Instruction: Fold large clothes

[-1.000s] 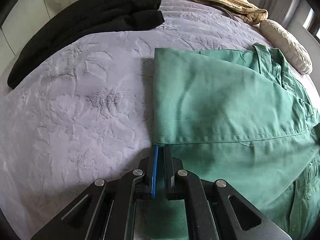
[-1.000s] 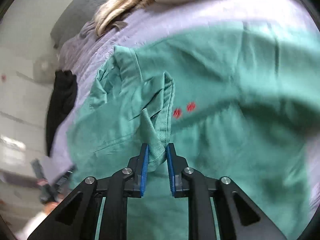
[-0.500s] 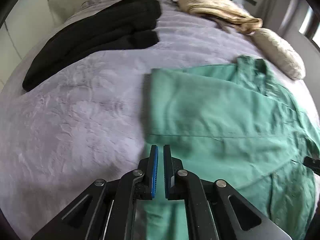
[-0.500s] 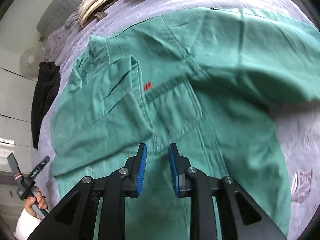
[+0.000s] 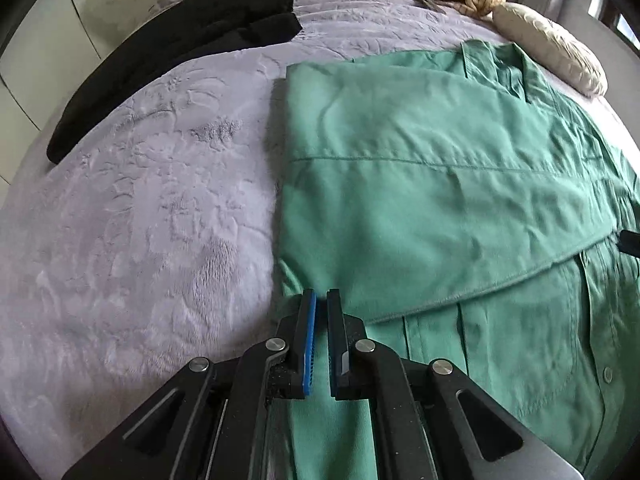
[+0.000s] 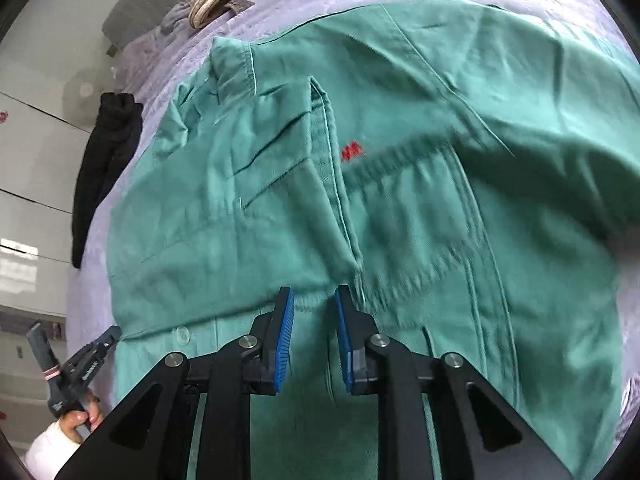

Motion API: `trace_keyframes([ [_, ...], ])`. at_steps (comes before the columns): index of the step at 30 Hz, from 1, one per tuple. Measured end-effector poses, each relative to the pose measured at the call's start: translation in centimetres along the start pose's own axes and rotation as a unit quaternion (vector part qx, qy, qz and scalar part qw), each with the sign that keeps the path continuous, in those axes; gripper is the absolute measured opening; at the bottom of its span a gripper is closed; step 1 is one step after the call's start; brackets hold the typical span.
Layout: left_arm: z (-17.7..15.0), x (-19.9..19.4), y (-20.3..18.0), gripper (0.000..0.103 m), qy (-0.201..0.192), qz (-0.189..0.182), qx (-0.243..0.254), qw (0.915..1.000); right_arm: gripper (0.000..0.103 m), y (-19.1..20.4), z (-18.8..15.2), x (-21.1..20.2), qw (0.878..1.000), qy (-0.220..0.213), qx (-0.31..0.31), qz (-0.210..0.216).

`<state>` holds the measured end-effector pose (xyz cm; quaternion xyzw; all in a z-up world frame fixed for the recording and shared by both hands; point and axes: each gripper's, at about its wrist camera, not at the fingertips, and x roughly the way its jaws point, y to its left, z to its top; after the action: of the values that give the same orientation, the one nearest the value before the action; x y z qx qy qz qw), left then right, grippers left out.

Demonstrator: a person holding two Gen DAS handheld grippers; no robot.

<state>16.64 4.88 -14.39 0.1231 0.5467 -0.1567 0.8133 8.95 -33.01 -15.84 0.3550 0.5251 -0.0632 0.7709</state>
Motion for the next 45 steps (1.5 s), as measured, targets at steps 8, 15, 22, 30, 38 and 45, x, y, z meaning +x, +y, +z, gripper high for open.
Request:
trace_keyframes([
  [8, -0.8, -2.2, -2.3, 0.006, 0.025, -0.007, -0.008, 0.9996, 0.047, -1.7, -2.2, -3.7, 0.999, -0.006, 0.034, 0.011],
  [15, -0.2, -3.4, -6.5, 0.088, 0.023, -0.018, -0.015, 0.9995, 0.064, -3.6, -3.8, -5.8, 0.998, -0.011, 0.063, 0.028],
  [22, 1.5, -4.1, -10.9, 0.102, 0.007, -0.013, -0.006, 0.9999, 0.080, -5.8, -4.4, -7.5, 0.994, -0.028, 0.088, 0.057],
  [30, 2.9, -2.9, -17.5, 0.102, 0.036, -0.033, 0.038, 0.9980, 0.080, -11.7, -4.2, -11.4, 0.987, -0.070, 0.134, 0.051],
  [38, 3.0, -3.4, -25.0, 0.102, 0.035, -0.060, 0.086, 0.9939, 0.082, -20.1, -4.0, -15.4, 0.971, -0.115, 0.208, 0.031],
  [45, 2.6, -4.0, -30.6, 0.102, 0.032, -0.084, 0.131, 0.9873, 0.083, -28.1, -3.5, -18.2, 0.942, -0.160, 0.293, 0.035],
])
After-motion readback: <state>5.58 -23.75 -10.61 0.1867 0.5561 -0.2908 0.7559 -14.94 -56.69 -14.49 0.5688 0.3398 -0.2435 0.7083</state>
